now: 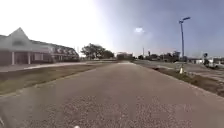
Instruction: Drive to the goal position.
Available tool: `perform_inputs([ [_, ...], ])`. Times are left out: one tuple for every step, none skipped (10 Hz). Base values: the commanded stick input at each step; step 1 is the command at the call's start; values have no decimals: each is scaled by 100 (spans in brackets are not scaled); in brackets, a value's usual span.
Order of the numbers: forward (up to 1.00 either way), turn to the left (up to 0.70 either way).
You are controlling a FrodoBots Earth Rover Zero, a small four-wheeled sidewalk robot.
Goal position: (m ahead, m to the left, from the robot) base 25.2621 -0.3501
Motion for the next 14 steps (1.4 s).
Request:
perform_inputs([
  [100,-1],
  [100,-1],
  [100,-1],
  [100,-13],
  [100,-30],
  [100,-26],
  [100,-1],
  [100,-1],
  [100,-1],
  [100,-4],
  [100,-26],
  [100,-37],
  [100,-41],
  [100,-23],
])
